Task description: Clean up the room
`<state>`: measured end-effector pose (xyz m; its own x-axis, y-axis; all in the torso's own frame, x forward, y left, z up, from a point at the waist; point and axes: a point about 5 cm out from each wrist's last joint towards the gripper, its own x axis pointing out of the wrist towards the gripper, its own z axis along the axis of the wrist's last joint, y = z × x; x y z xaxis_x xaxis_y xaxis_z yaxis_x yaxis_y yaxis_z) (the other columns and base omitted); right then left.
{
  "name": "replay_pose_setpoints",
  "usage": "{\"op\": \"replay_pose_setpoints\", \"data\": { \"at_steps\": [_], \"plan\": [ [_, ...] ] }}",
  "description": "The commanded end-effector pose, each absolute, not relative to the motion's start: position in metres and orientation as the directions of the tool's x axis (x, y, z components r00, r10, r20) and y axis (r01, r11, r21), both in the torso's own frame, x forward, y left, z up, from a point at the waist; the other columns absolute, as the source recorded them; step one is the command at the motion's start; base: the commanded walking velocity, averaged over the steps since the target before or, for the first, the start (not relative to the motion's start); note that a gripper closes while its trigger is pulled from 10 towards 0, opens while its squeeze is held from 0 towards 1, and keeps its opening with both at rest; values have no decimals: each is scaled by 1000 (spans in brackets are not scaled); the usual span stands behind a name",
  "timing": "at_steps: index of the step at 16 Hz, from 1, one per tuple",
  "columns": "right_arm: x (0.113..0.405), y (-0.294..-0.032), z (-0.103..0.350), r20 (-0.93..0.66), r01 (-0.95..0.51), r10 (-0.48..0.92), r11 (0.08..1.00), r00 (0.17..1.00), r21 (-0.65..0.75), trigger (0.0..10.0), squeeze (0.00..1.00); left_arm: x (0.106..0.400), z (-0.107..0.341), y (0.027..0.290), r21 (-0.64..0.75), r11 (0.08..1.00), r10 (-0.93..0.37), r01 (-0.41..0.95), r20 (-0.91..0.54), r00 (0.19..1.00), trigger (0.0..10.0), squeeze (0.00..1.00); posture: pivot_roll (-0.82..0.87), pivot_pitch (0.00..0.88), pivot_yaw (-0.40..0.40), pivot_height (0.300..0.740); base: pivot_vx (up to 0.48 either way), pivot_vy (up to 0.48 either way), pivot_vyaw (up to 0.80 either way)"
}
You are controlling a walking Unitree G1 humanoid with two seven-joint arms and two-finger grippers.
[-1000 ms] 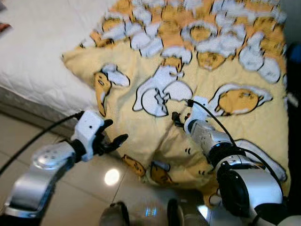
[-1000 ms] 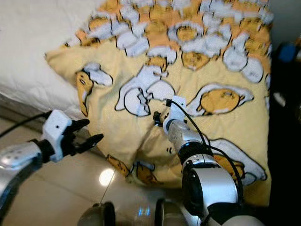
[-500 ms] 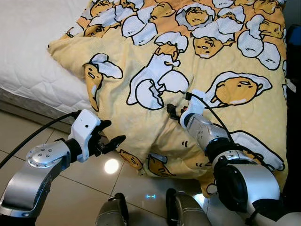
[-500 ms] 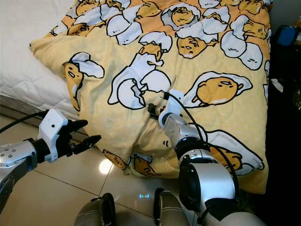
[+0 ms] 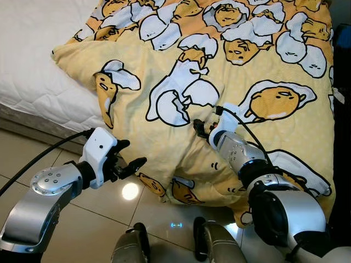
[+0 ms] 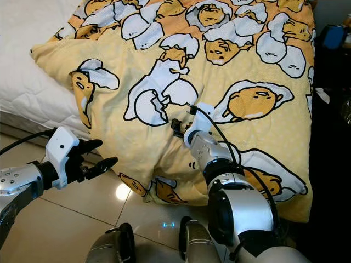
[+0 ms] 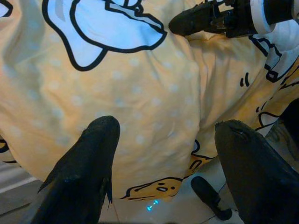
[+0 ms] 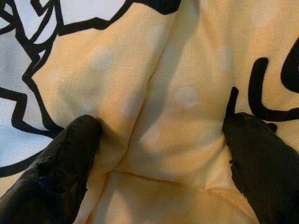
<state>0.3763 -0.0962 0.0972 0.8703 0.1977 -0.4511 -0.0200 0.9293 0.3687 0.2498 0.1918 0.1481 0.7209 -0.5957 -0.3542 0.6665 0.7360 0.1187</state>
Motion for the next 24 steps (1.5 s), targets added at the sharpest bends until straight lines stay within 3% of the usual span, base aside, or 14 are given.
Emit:
{"op": "replay_pose_setpoints", "data": {
  "at_steps": [1, 3, 4, 11, 14, 24],
  "plan": [
    [366, -93, 79, -523, 8, 208, 925, 826, 380, 10000, 0, 247, 150, 194, 125, 733, -595, 669, -358, 720, 10000, 0, -13, 338, 21, 740, 0, 0, 0],
    [366, -92, 79, -522, 7, 215, 921, 825, 390, 10000, 0, 247, 151, 194, 120, 731, -597, 671, -363, 715, 10000, 0, -12, 335, 18, 740, 0, 0, 0],
    [372, -76, 95, -403, -81, 349, 831, 846, 551, 0, 0, 241, 146, 189, 111, 734, -597, 670, -366, 714, 10000, 0, -29, 274, -2, 740, 0, 0, 0],
    [376, -64, 110, -296, -165, 444, 745, 846, 646, 0, 0, 238, 142, 185, 111, 739, -590, 664, -368, 718, 10000, 0, -31, 270, -8, 740, 0, 0, 0],
    [370, -52, 106, -293, -220, 514, 721, 806, 658, 0, 0, 237, 142, 188, 114, 743, -583, 660, -373, 721, 10000, 0, -23, 278, -13, 740, 0, 0, 0],
    [366, -49, 99, -318, -210, 512, 731, 798, 649, 0, 0, 233, 139, 189, 111, 758, -566, 642, -376, 733, 10000, 0, -26, 283, -22, 740, 0, 0, 0]
  ]
}}
